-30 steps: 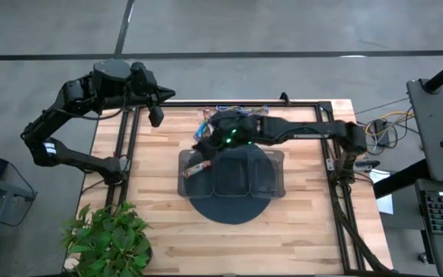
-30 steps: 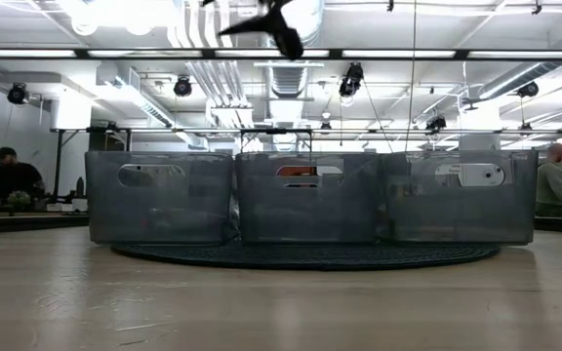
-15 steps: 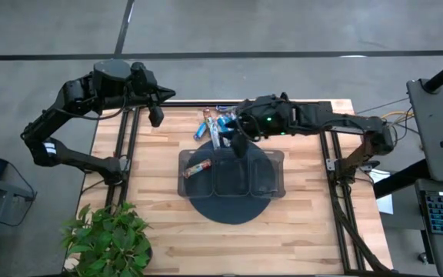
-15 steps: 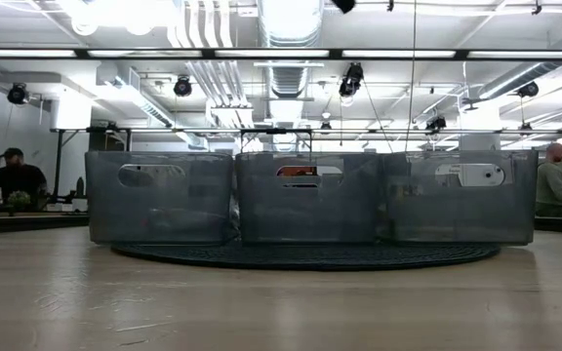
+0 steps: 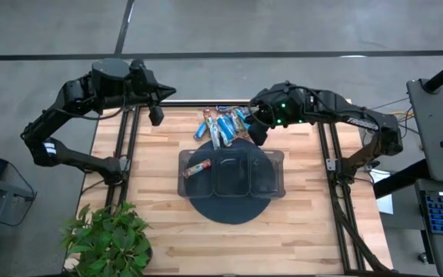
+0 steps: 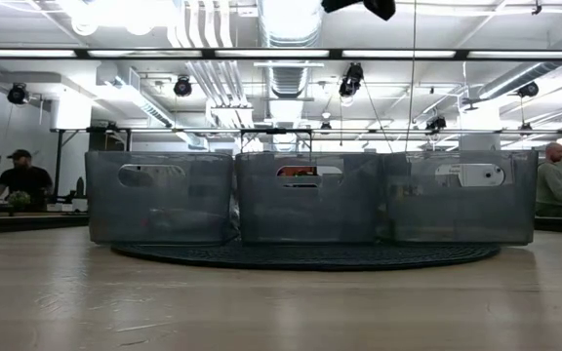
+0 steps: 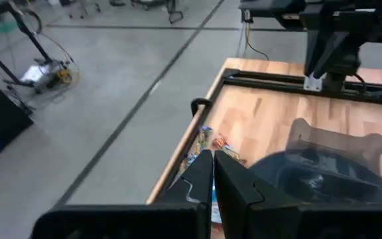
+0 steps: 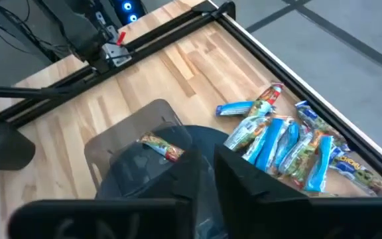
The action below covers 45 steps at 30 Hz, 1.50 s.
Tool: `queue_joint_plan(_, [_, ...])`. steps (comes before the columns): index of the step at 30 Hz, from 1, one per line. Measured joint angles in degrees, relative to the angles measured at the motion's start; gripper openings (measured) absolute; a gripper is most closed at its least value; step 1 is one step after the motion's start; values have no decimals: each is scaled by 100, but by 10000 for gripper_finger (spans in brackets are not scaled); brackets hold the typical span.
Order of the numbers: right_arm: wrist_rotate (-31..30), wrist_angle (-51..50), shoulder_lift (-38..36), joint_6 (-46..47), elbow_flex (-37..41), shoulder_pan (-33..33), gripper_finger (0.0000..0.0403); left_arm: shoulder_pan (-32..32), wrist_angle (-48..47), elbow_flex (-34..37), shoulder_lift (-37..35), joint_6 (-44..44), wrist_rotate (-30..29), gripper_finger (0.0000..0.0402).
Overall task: Pick and place Granola Bars by type
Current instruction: Put the red granola bar into the left black bin
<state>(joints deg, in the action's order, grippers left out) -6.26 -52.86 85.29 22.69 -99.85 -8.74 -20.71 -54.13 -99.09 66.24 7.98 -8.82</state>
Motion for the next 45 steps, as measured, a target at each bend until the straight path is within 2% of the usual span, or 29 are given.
queue_joint_plan(3, [2,-82,-47,-40,0,-62,13,0,262,0,31,20,-152,0])
queue_joint_plan(6, [-3,-100,-47,-102,0,-110,9,-4,555,1,131,79,-238,0])
queue_joint_plan(14, [-18,-99,-47,-213,0,-102,9,-2,884,13,498,48,-1237,0])
queue_joint_plan(16, [-19,-99,-47,-213,0,-109,9,-2,934,12,590,-114,-1256,0])
queue_joint_plan(26, [-19,-264,-47,-240,0,-104,9,-282,813,0,1236,-593,794,2])
queue_joint_plan(30, [-19,-436,-50,-240,0,-104,9,-484,766,-114,1475,-876,1527,21])
queue_joint_plan(35, [-20,-545,-71,-237,0,-104,9,-622,635,-582,1703,-988,1673,71])
queue_joint_plan(45, [-40,-547,-373,-280,0,-107,9,-708,-480,-1629,2571,-989,1646,187])
